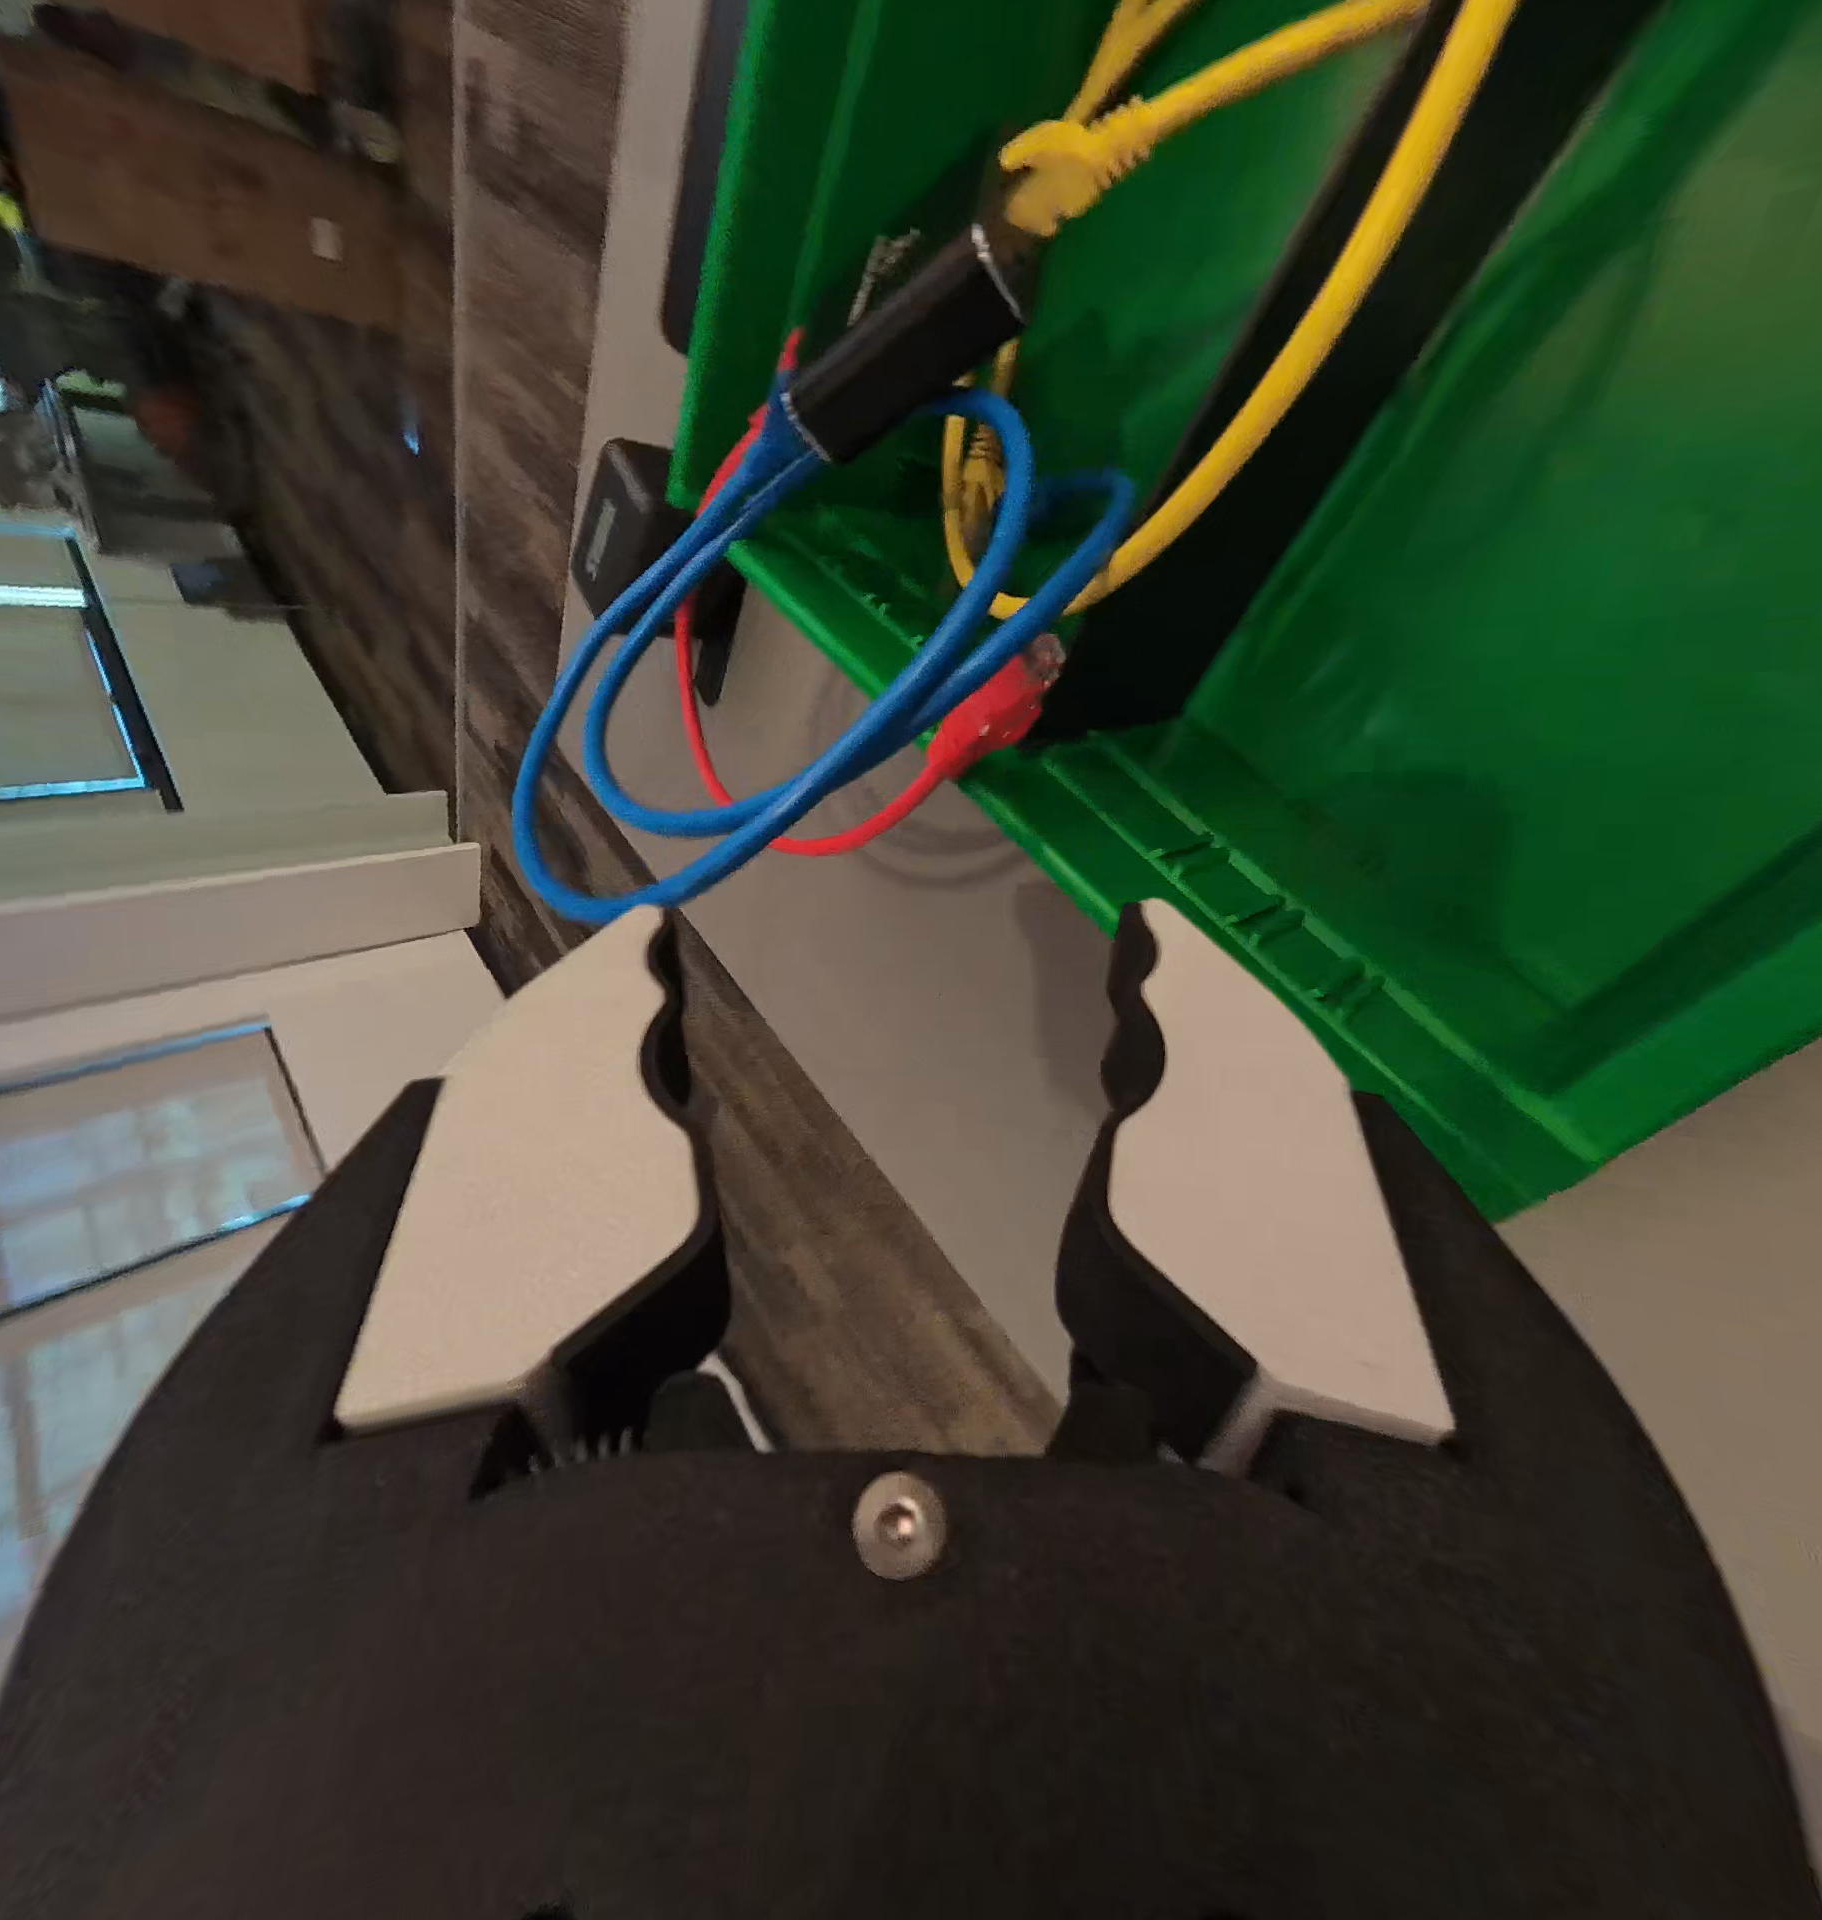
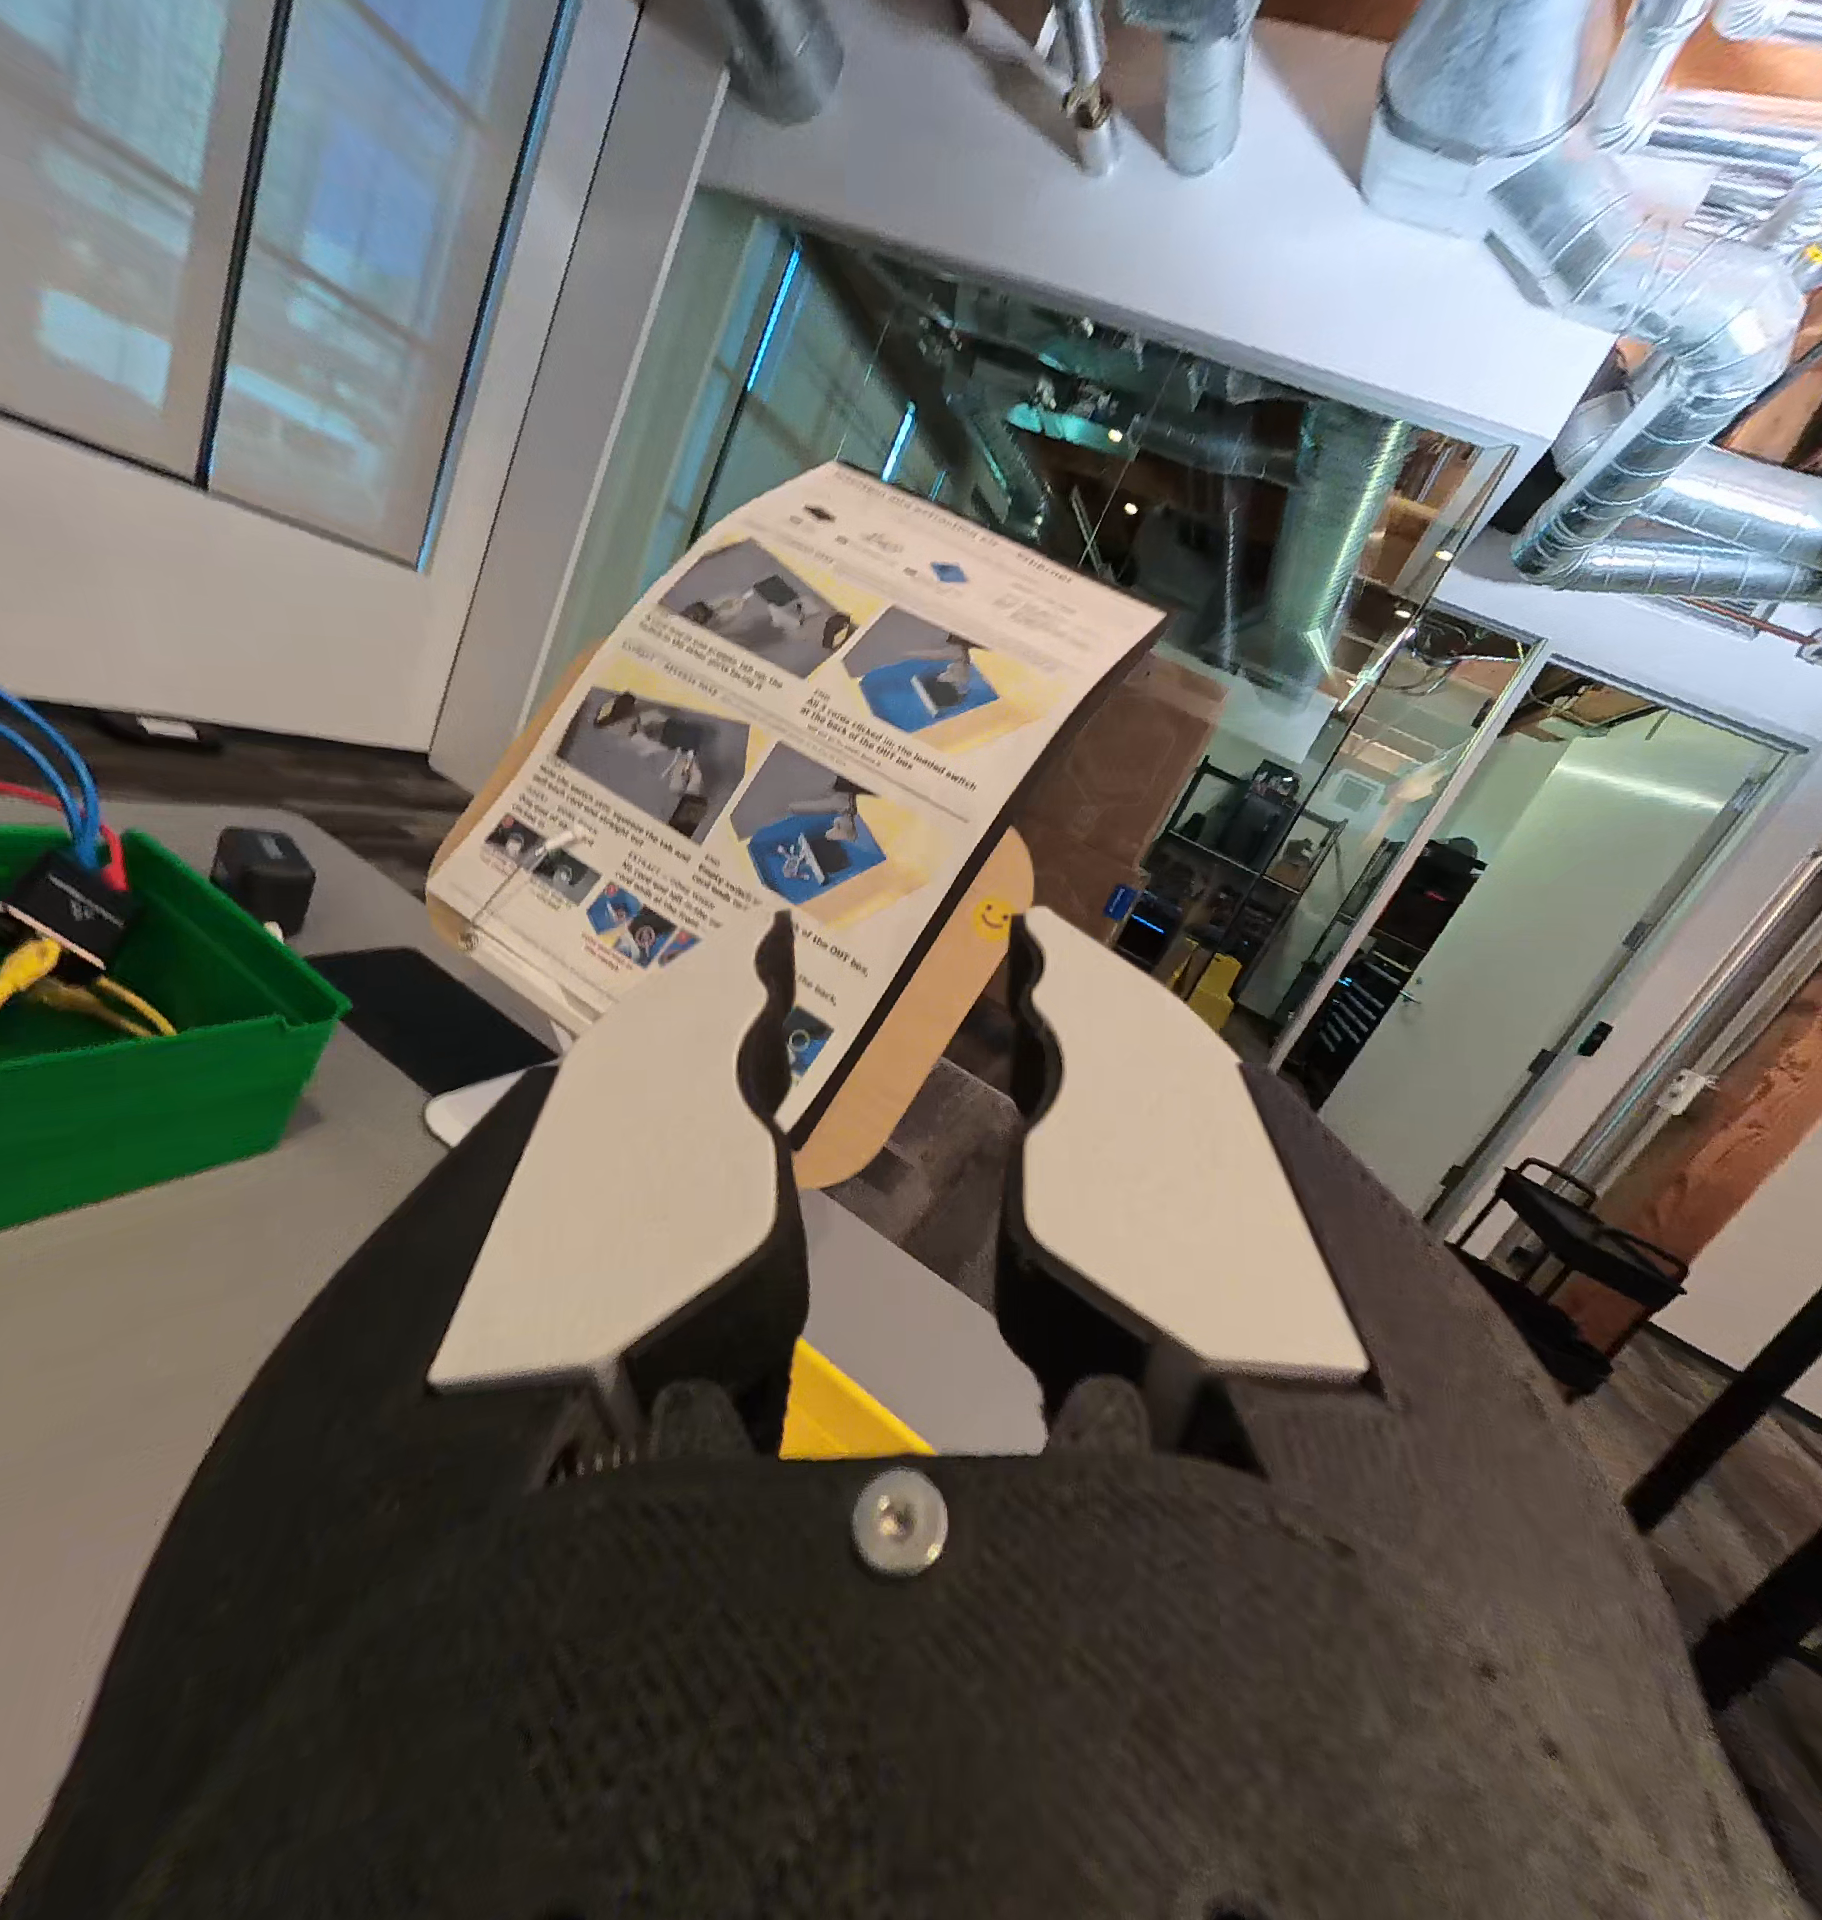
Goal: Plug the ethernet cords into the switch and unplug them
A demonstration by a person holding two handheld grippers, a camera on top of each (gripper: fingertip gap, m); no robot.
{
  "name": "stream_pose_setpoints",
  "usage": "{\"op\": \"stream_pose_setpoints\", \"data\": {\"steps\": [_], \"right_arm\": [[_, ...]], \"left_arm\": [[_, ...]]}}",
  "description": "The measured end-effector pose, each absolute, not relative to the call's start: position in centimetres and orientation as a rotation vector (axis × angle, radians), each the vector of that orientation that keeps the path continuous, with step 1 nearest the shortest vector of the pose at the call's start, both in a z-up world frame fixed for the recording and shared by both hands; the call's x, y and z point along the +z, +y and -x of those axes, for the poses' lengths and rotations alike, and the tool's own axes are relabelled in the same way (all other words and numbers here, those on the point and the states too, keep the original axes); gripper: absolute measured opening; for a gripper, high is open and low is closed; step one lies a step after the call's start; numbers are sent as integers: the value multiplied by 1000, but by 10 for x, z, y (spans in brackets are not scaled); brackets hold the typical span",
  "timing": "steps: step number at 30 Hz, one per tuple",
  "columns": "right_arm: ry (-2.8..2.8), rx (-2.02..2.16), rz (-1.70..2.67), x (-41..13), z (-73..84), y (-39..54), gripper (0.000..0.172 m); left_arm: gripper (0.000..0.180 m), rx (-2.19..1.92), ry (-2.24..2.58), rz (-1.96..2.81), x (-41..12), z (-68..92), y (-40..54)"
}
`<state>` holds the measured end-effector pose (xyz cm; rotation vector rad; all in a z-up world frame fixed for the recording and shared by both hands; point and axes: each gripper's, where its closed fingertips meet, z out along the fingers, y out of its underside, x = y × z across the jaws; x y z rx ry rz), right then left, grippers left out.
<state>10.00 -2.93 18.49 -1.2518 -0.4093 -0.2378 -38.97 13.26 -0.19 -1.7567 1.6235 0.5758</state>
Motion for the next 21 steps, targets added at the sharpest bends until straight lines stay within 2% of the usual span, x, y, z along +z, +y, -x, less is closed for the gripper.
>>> {"op": "stream_pose_setpoints", "data": {"steps": [1, 4, 9, 13, 16, 21], "right_arm": [[-429, -254, 1269, 181, -98, -26, 40], [-460, -253, 1294, 176, -92, -22, 40], [-451, -176, 1265, 181, -89, -27, 39], [-415, -168, 1264, 184, -102, -34, 38], [-373, -129, 1281, 183, -114, -38, 38], [-306, -18, 1268, 185, -127, -39, 38]], "left_arm": [[68, 607, 1679, 1725, -5, 386, 137], [56, 653, 1787, 1588, 3, 363, 154], [53, 551, 1882, 1506, 15, 307, 179], [45, 657, 2061, 1439, -11, 302, 205], [50, 658, 2171, 1474, -37, 318, 218], [49, 632, 2275, 1270, -50, 303, 220]]}}
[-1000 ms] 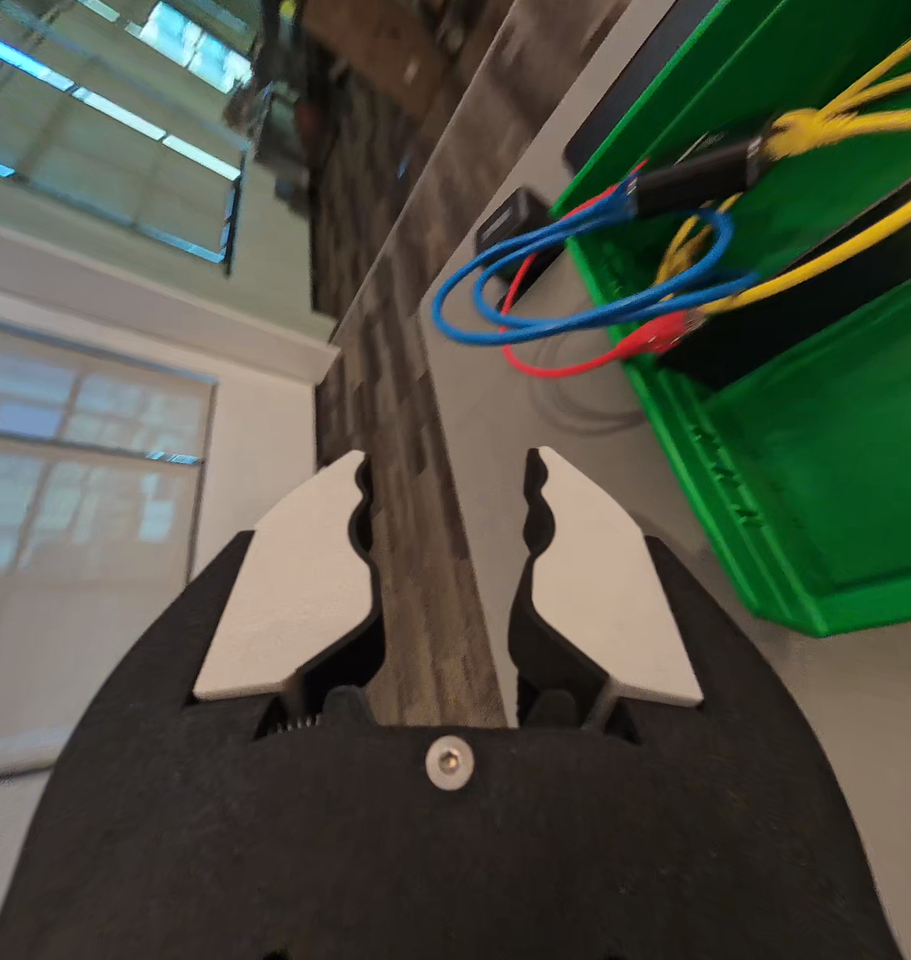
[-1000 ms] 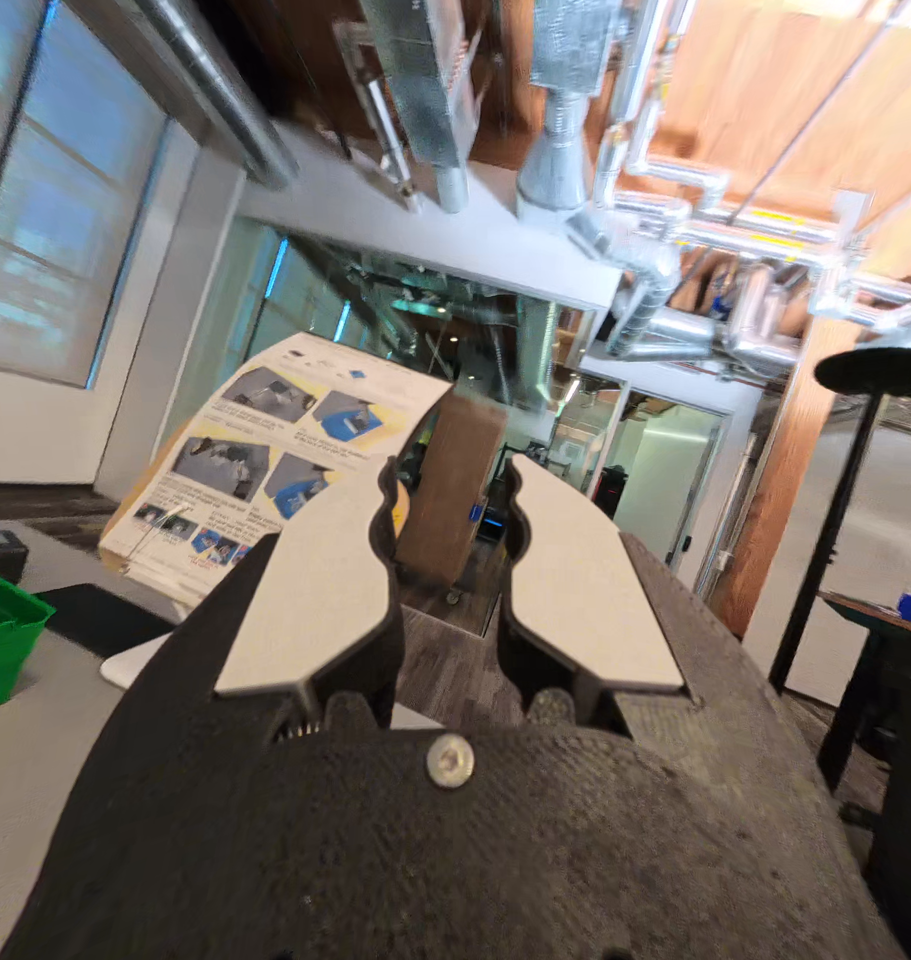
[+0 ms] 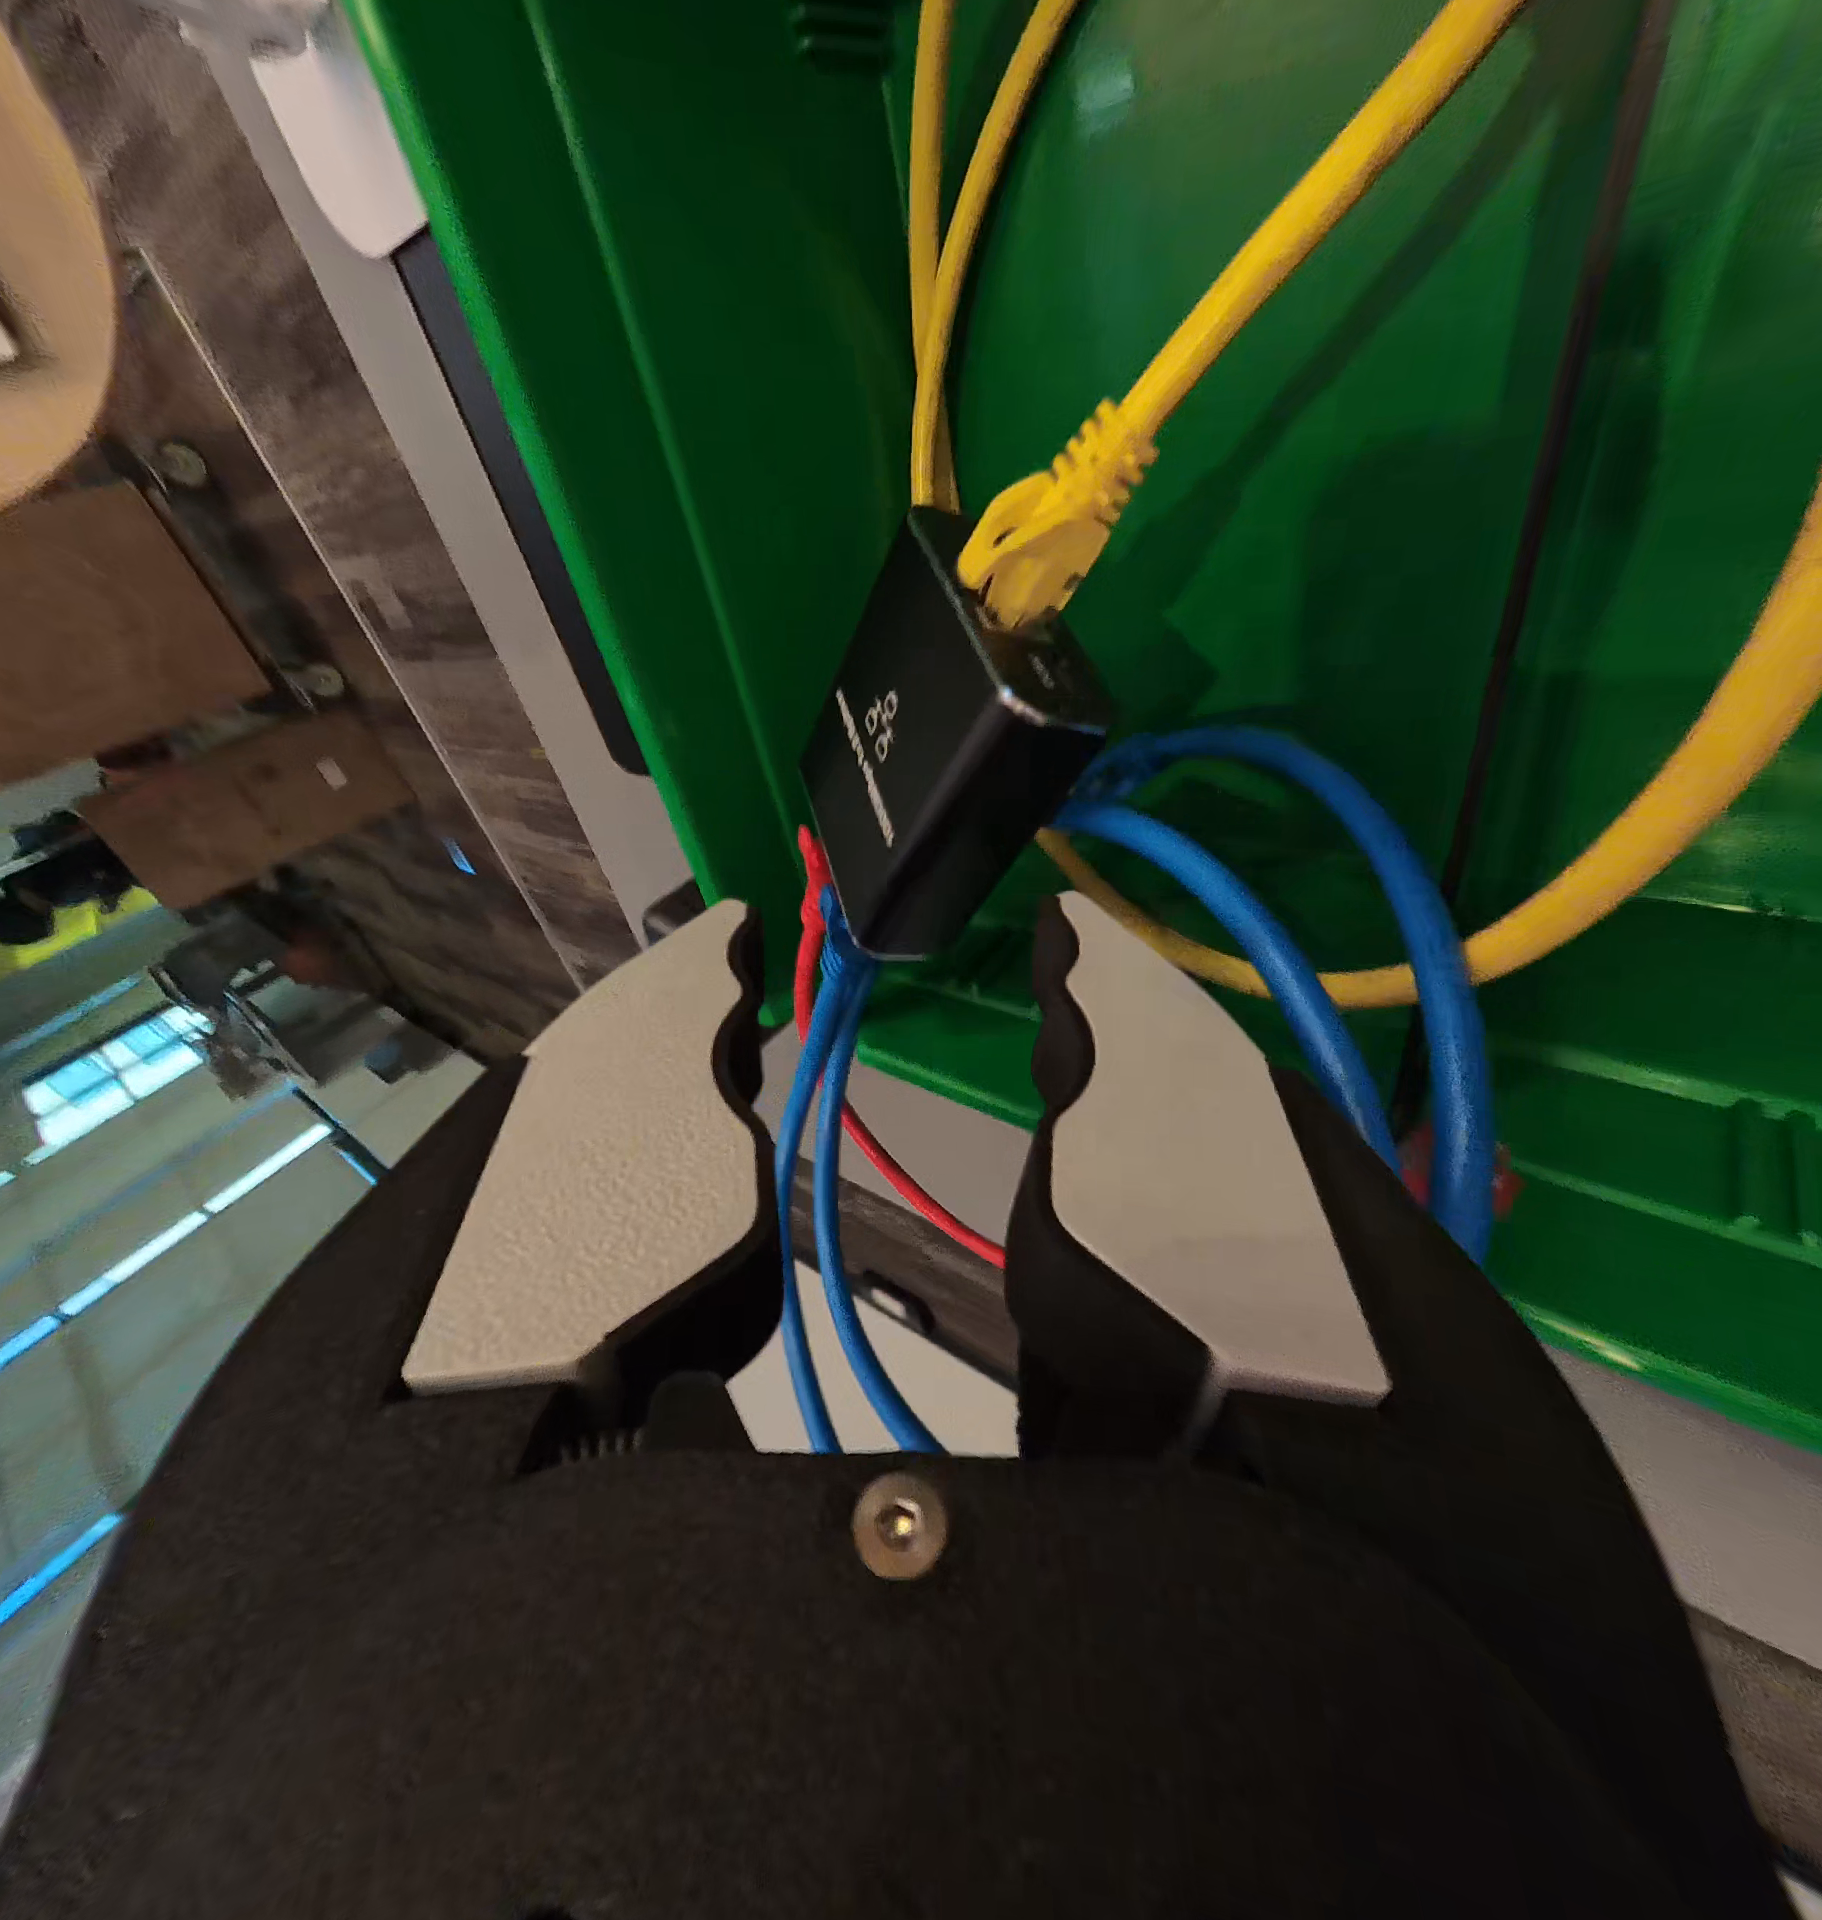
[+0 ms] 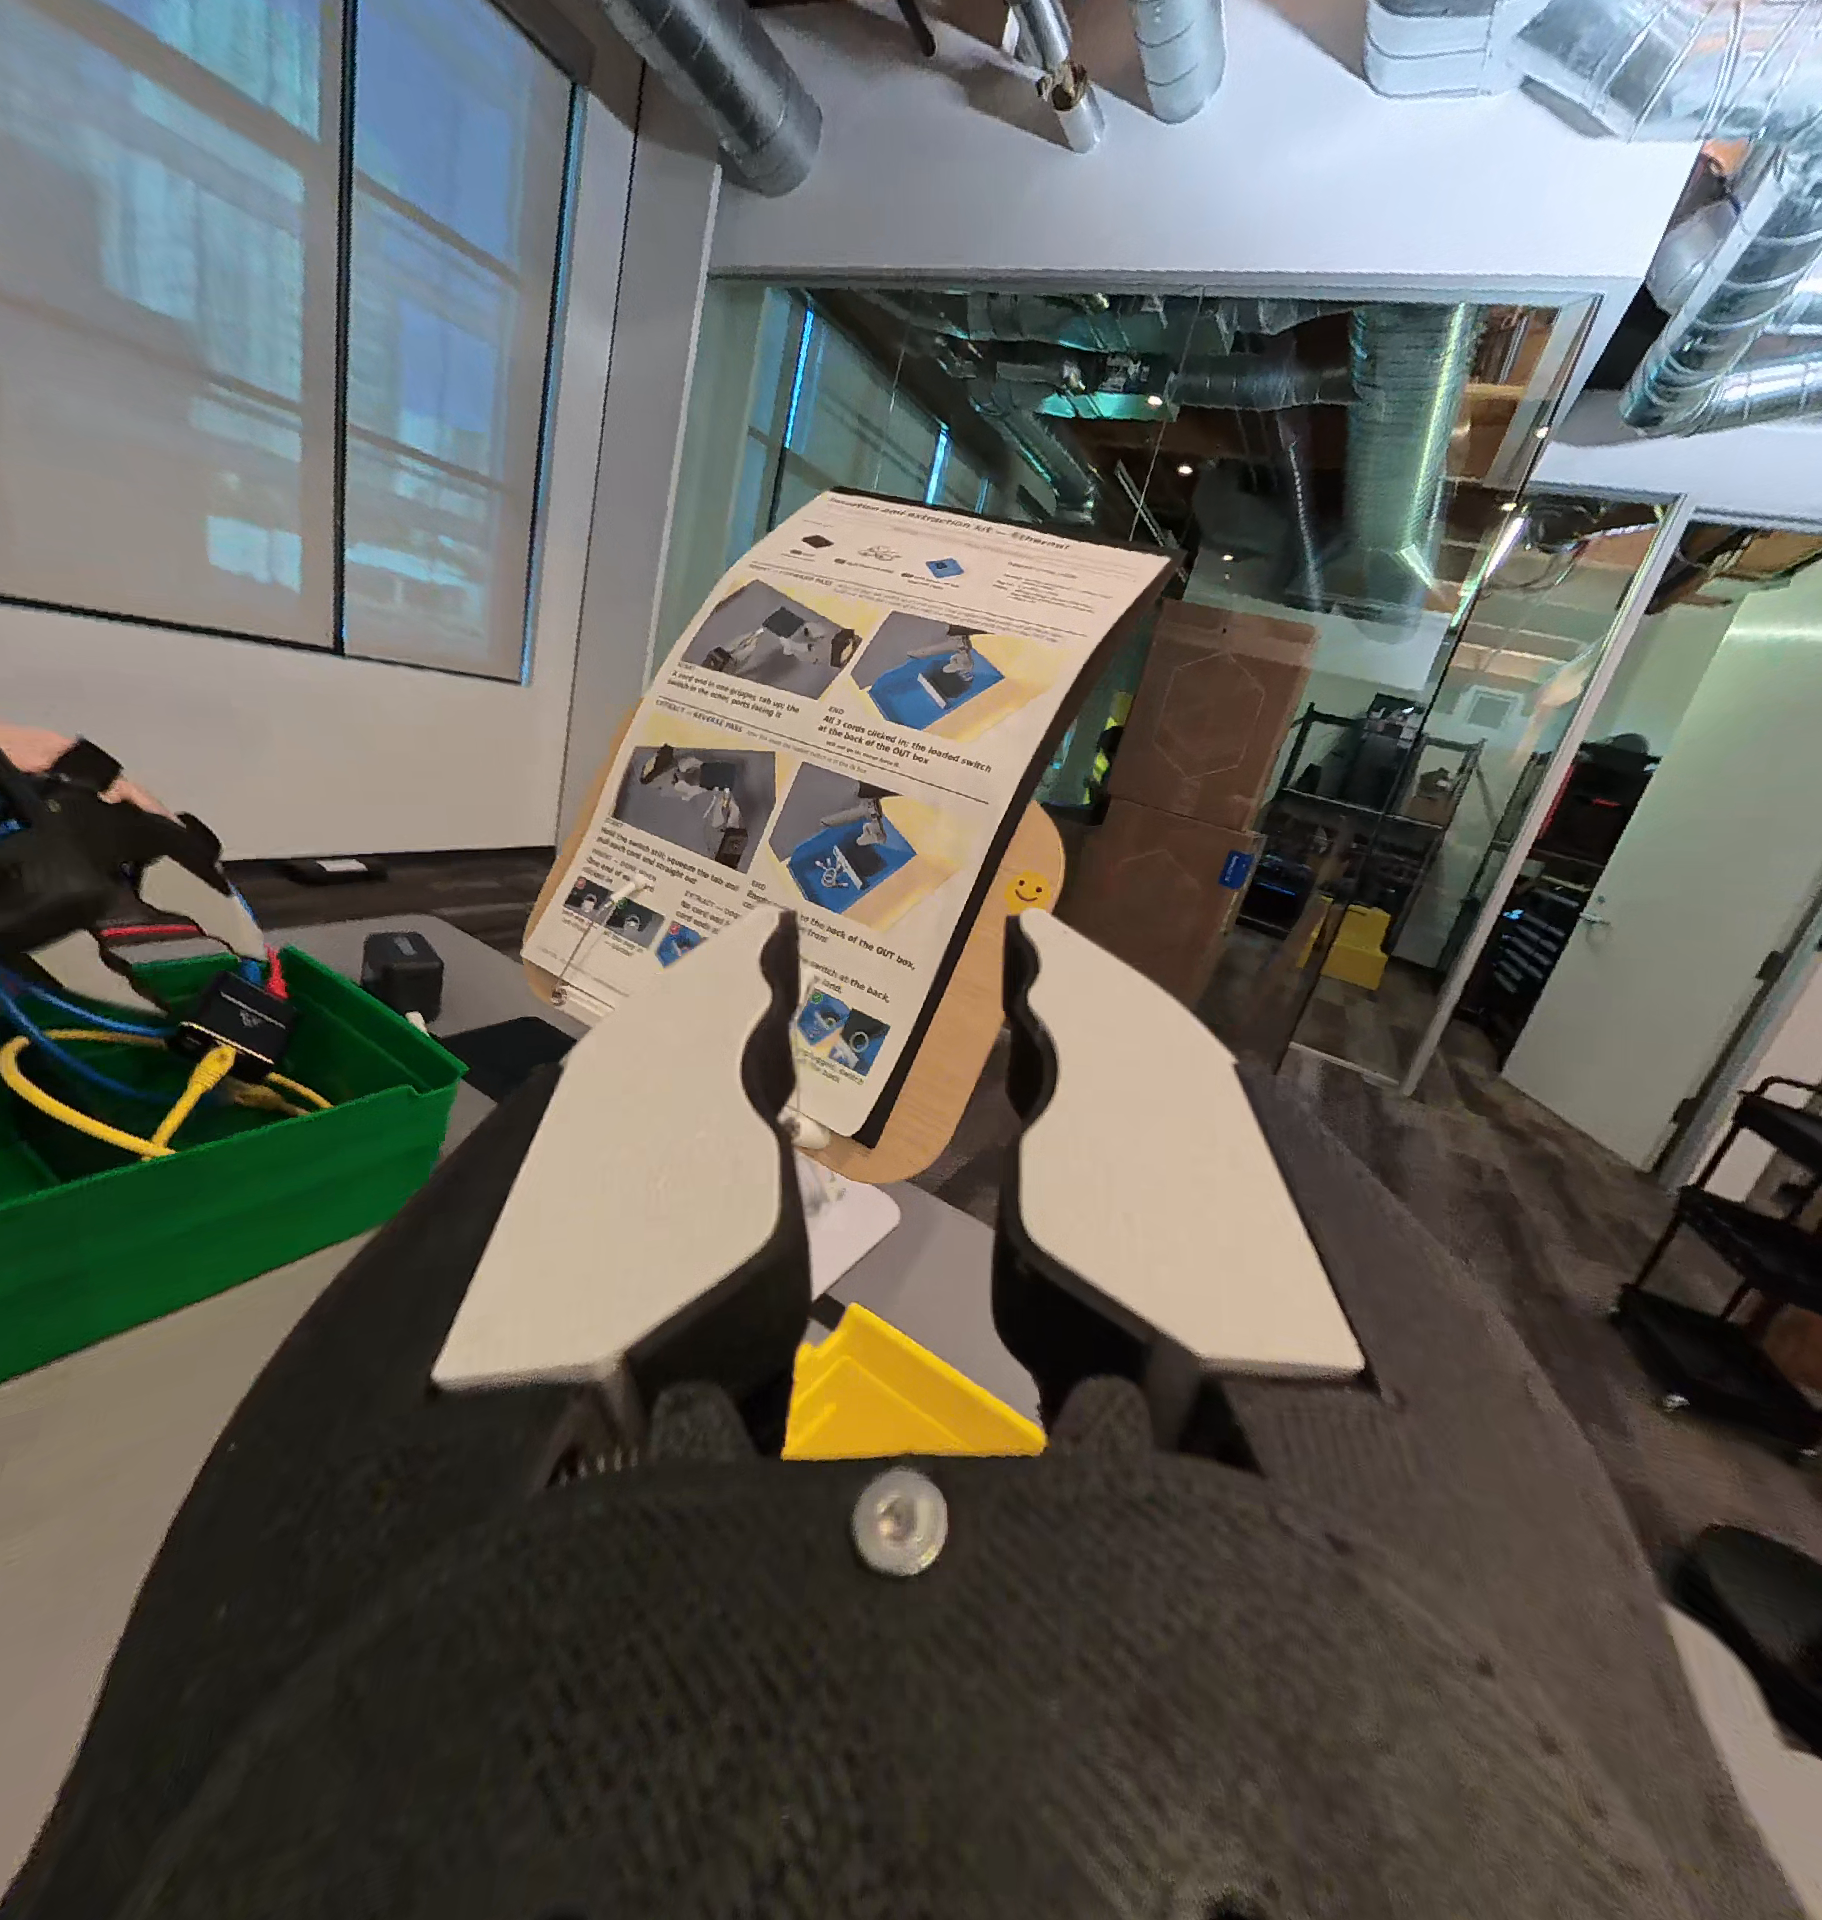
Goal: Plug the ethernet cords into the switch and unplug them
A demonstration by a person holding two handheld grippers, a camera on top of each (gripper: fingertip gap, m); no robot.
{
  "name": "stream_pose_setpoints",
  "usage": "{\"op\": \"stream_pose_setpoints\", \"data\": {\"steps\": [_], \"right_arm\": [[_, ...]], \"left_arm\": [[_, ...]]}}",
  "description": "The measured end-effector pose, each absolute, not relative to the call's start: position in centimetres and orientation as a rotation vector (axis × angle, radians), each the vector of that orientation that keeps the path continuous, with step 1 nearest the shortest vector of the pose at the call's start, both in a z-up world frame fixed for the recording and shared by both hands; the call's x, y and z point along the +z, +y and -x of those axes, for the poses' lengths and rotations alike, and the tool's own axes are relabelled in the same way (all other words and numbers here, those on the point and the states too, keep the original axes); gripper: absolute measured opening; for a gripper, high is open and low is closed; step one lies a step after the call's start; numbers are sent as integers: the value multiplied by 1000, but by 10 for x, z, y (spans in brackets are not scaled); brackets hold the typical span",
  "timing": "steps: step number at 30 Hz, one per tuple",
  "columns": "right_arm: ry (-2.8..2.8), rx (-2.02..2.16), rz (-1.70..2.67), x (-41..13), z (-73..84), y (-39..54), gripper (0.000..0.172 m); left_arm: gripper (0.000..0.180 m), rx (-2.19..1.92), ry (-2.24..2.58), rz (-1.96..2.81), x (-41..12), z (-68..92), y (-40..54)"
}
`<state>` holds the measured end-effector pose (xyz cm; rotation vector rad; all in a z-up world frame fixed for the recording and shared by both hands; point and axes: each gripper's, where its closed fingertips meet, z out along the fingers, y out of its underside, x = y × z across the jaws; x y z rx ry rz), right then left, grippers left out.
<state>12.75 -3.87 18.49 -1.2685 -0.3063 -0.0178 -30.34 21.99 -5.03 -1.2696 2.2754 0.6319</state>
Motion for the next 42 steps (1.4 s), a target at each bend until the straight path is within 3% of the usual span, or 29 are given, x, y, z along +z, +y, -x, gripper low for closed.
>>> {"op": "stream_pose_setpoints", "data": {"steps": [20, 27, 30, 33, 39, 41, 42], "right_arm": [[-290, -159, 1492, 149, -148, -14, 36], [88, -56, 2174, 30, -245, -49, 36], [90, -55, 2409, -14, -258, -72, 26], [128, 142, 2511, -35, -240, -79, 28], [242, 45, 2740, -77, -252, -82, 35], [269, -27, 2842, -94, -258, -88, 17], [271, -58, 2903, -101, -260, -93, 16]], "left_arm": [[34, 770, 2221, 888, -77, 284, 239], [29, 700, 2075, 1013, -46, 284, 241], [29, 719, 2041, 1037, -32, 289, 243], [28, 743, 1998, 1047, -14, 293, 244], [28, 761, 1898, 1051, 31, 293, 240], [28, 769, 1878, 1046, 45, 293, 237], [28, 772, 1867, 1044, 51, 292, 236]]}}
